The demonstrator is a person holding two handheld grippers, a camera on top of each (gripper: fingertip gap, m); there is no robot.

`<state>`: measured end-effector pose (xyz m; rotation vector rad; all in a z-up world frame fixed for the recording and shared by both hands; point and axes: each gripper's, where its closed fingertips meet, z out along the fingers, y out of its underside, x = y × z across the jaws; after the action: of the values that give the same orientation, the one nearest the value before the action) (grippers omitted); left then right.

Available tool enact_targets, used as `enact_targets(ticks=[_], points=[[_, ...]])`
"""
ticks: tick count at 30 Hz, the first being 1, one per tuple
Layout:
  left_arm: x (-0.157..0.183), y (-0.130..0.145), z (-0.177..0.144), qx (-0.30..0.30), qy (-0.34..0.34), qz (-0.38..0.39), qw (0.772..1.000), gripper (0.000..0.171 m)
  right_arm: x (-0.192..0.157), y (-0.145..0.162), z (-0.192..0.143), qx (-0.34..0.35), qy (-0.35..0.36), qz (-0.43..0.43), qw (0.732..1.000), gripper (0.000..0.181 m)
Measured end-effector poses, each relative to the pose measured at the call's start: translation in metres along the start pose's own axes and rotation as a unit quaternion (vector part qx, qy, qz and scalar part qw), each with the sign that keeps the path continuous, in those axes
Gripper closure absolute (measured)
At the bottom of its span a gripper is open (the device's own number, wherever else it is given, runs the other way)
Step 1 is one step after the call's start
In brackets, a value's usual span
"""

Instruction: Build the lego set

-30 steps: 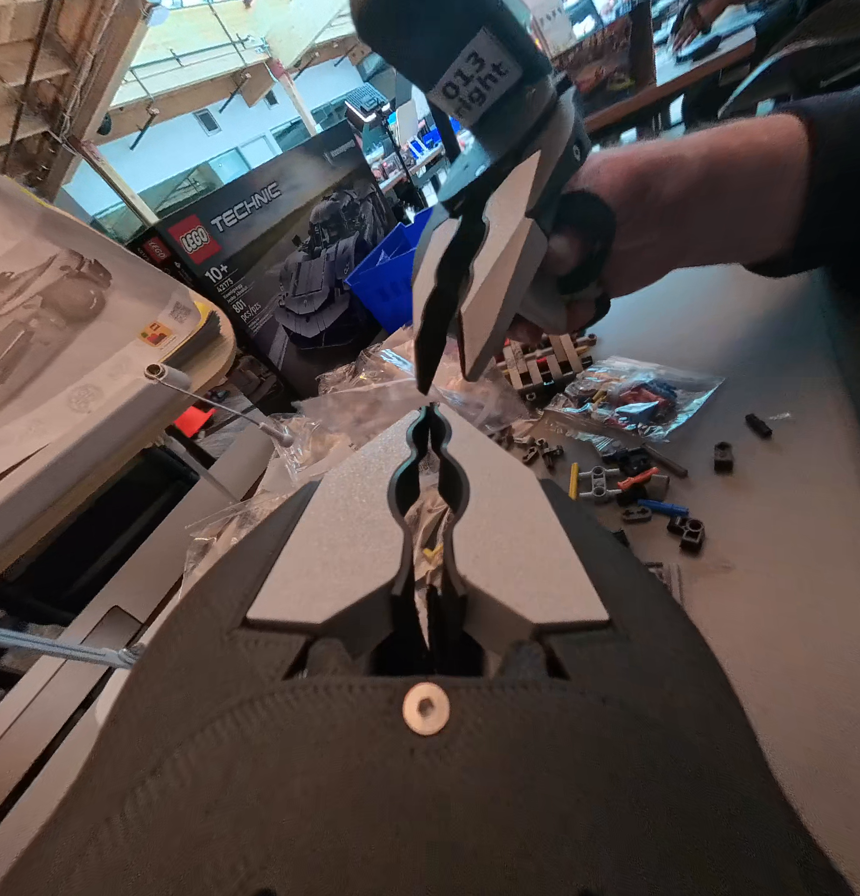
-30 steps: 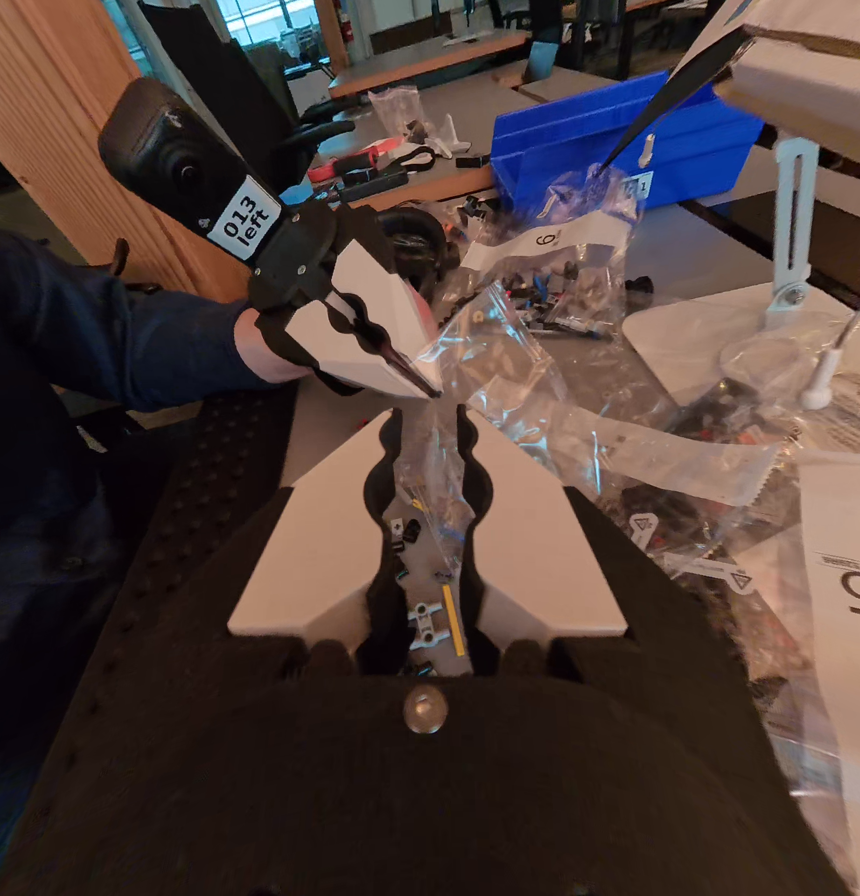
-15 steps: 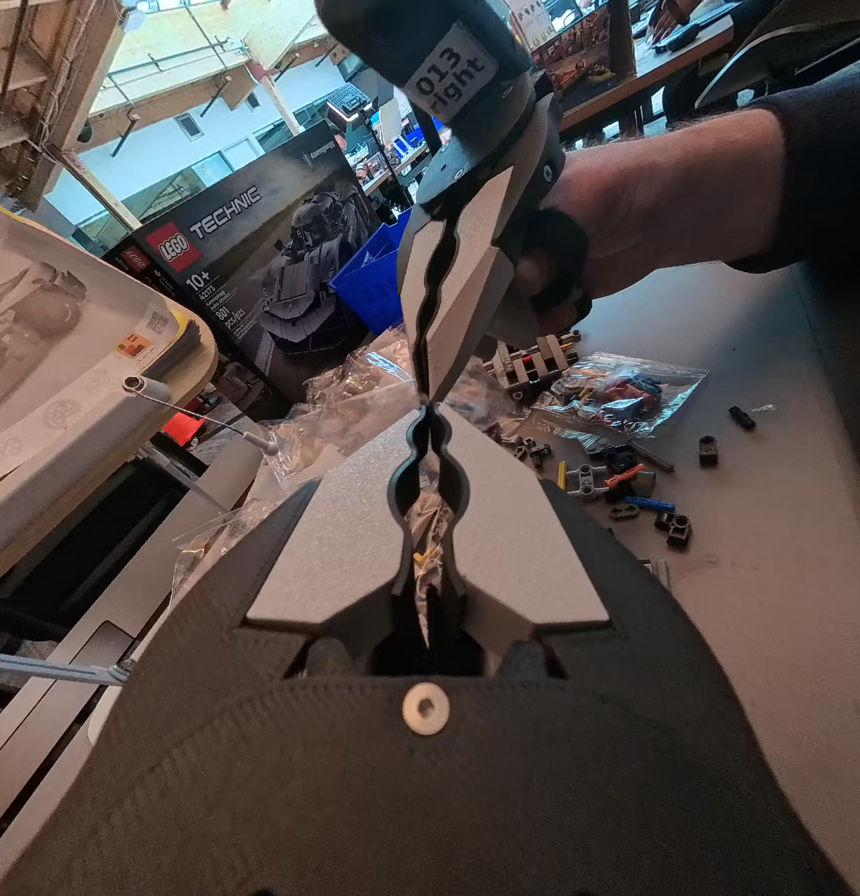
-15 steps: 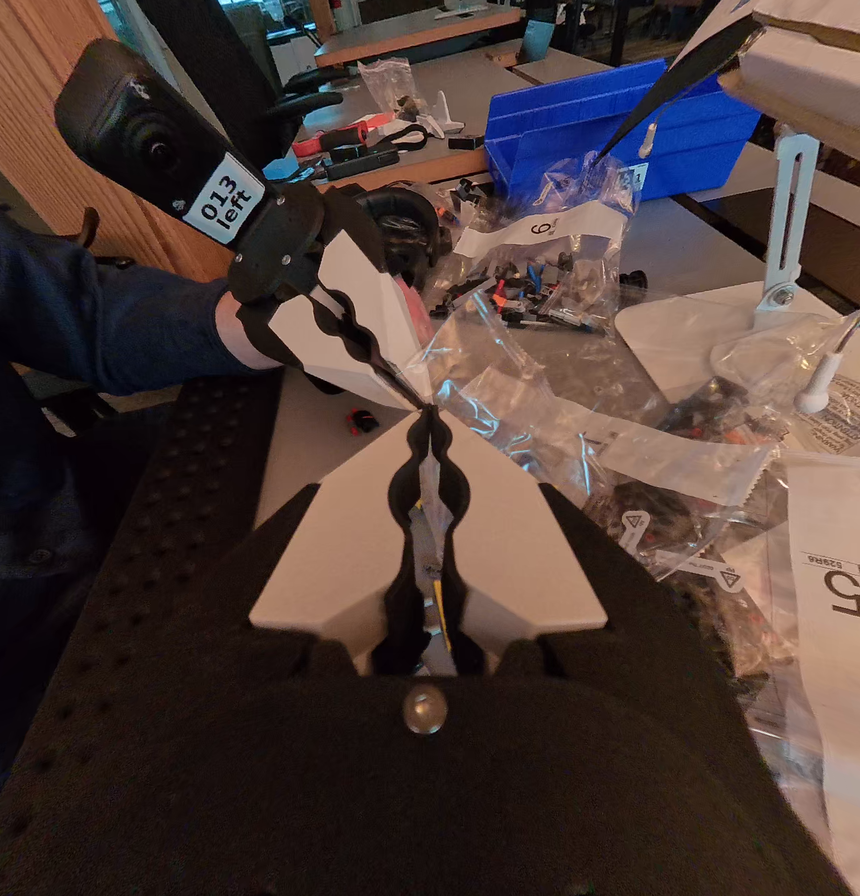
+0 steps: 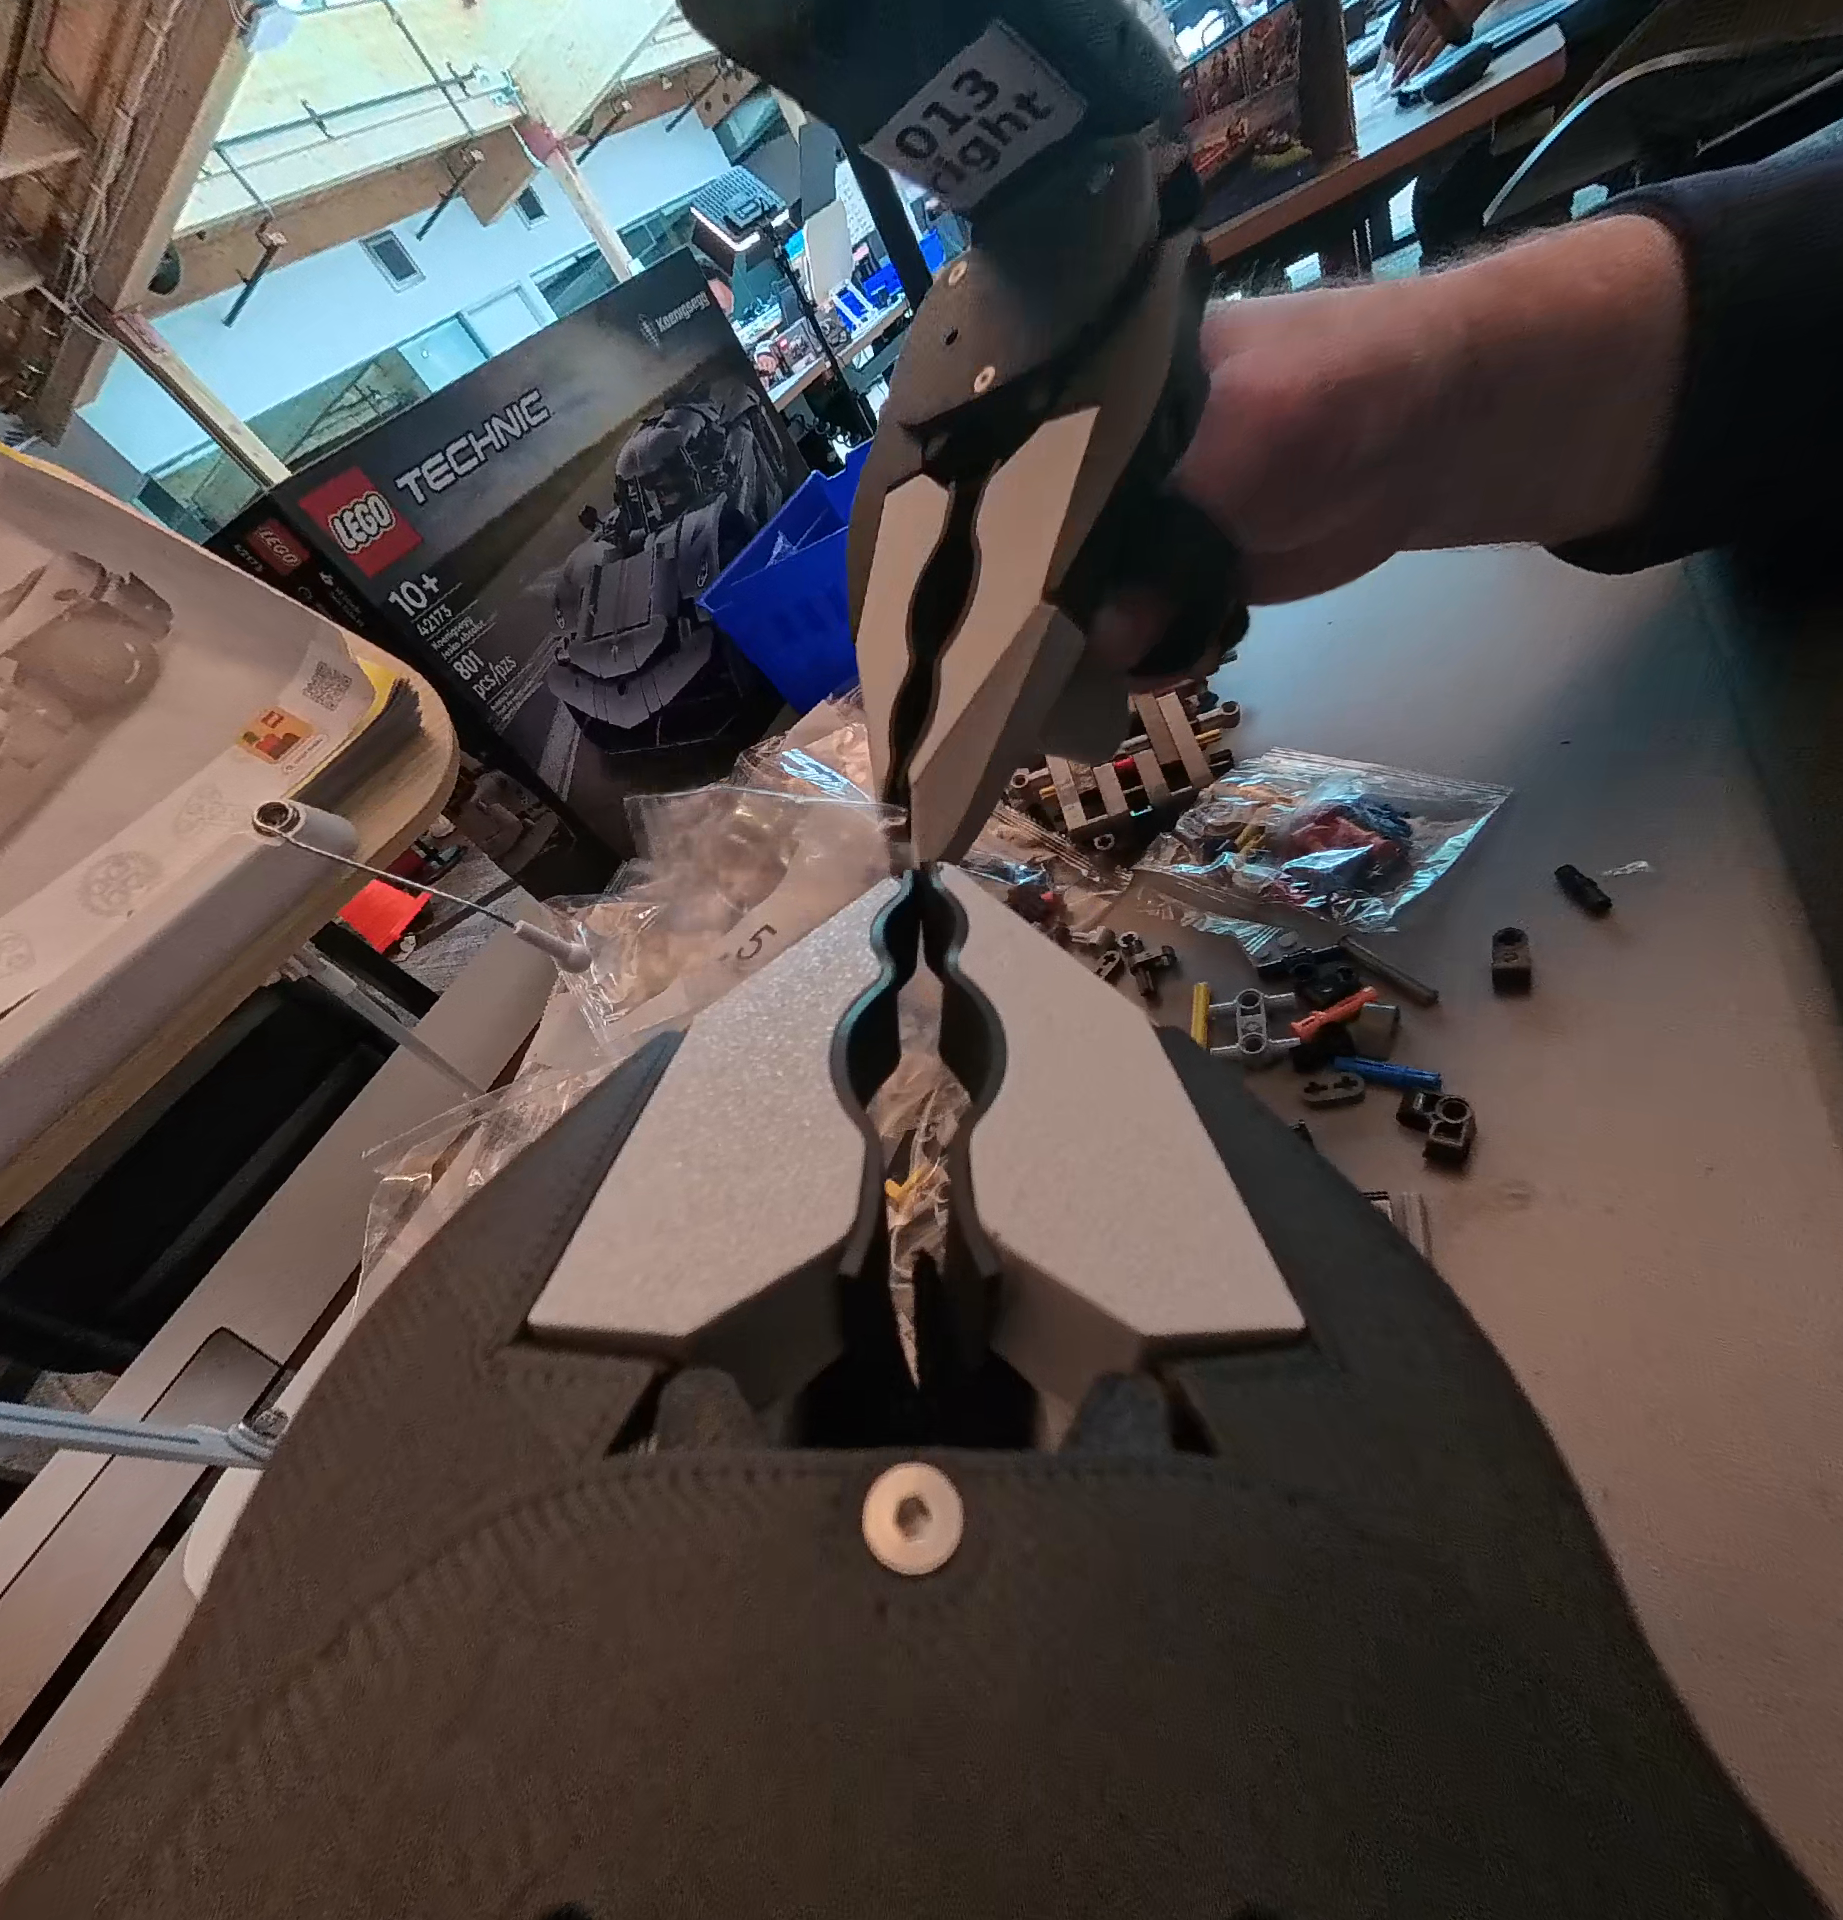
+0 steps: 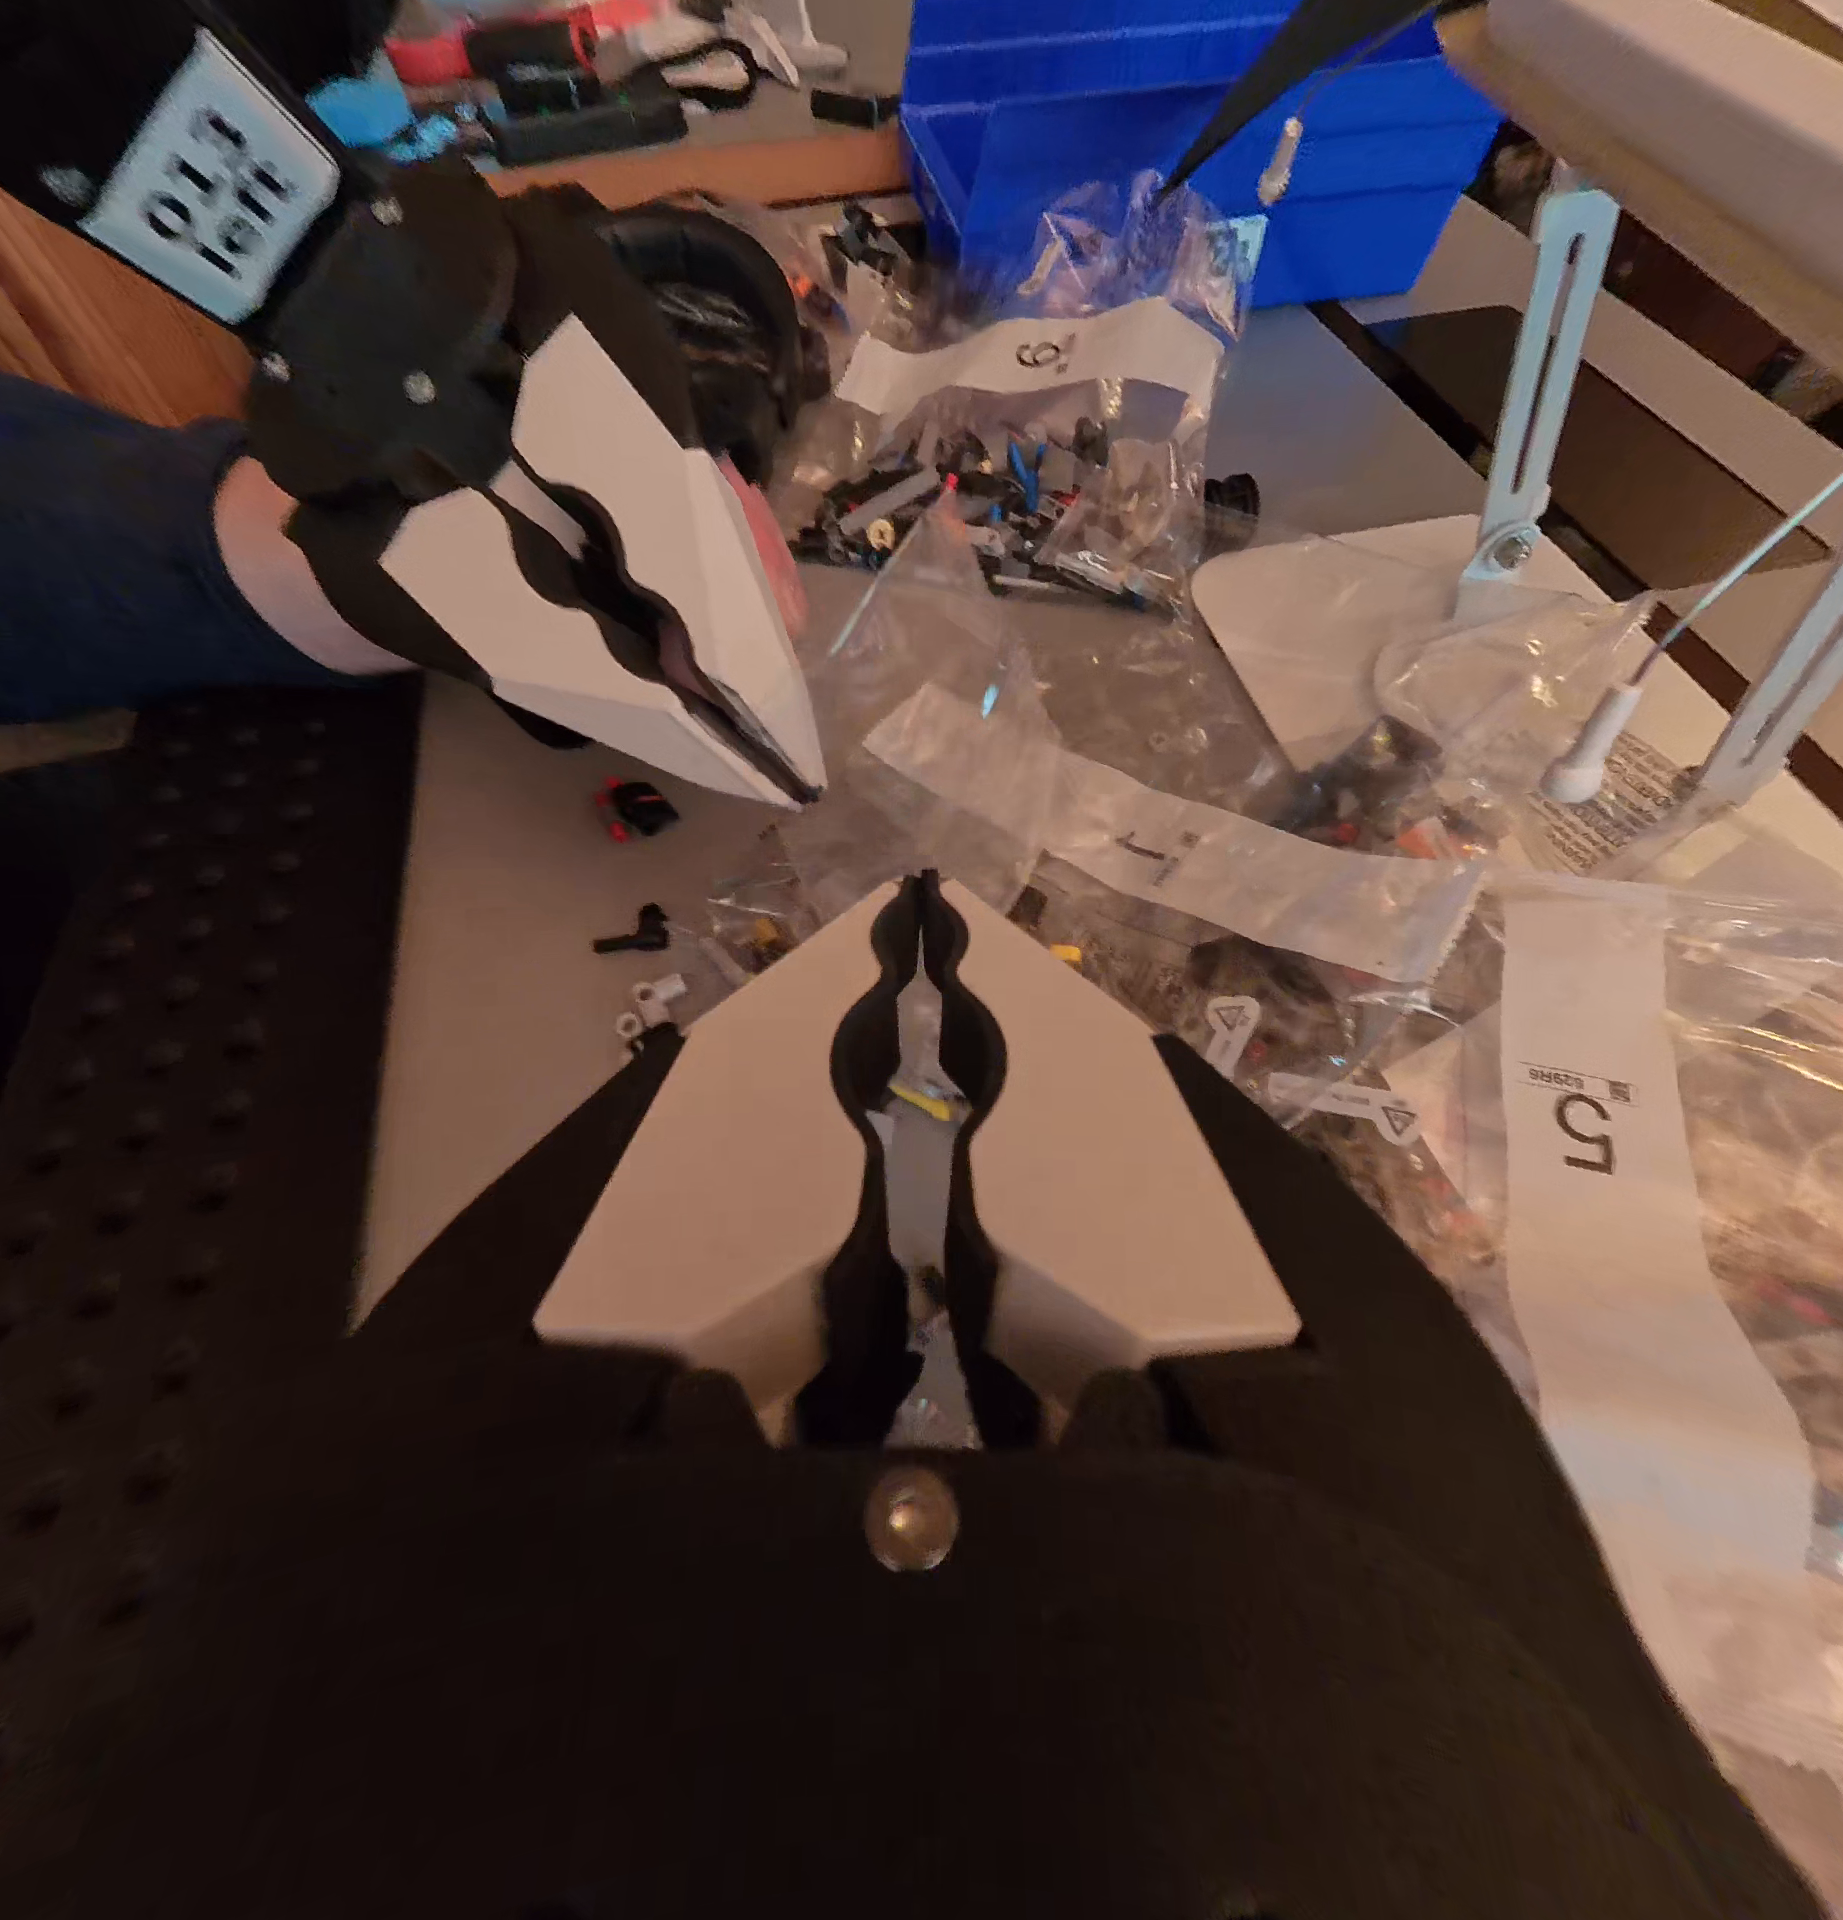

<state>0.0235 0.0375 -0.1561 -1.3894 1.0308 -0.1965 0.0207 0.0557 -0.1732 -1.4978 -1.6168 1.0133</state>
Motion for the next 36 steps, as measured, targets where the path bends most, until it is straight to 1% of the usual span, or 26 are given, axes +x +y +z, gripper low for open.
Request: enact_targets(ticks=[2,5,8,11,18,23,31,36], points=[[0.0,0.001,0.0,-0.002,0.0,0.001,1.0,0.171,0.003,0.004,0.0,-0.015,0.015,-0.011,1.0,0.181],[0.0,0.002,0.0,-0.004,0.001,0.0,1.0,0.171,0.0,-0.002,-0.002,0.003,0.003,-0.003,1.0,0.181],[0.0,0.002,0.001,-0.005,0.001,-0.001,1.0,0.171,-0.002,0.002,-0.001,-0.013,0.007,-0.02,1.0,0.181],[0.001,0.004,0.001,-0.011,0.002,0.007,1.0,0.171,-0.004,0.0,0.0,-0.012,0.006,-0.023,1.0,0.181],[0.001,0.003,0.001,-0.007,0.004,0.002,1.0,0.171,0.0,-0.002,-0.003,-0.007,0.01,-0.009,1.0,0.164],[0.002,0.002,0.001,-0.006,0.006,0.002,1.0,0.171,-0.002,0.003,0.003,-0.024,0.013,-0.019,0.999,0.166],[0.003,0.004,0.002,-0.011,0.007,0.005,1.0,0.171,0.008,0.009,0.004,-0.053,0.054,-0.035,0.997,0.161],[0.004,0.005,0.003,-0.013,0.009,0.007,1.0,0.171,0.011,0.012,0.004,-0.062,0.067,-0.038,0.995,0.17]])
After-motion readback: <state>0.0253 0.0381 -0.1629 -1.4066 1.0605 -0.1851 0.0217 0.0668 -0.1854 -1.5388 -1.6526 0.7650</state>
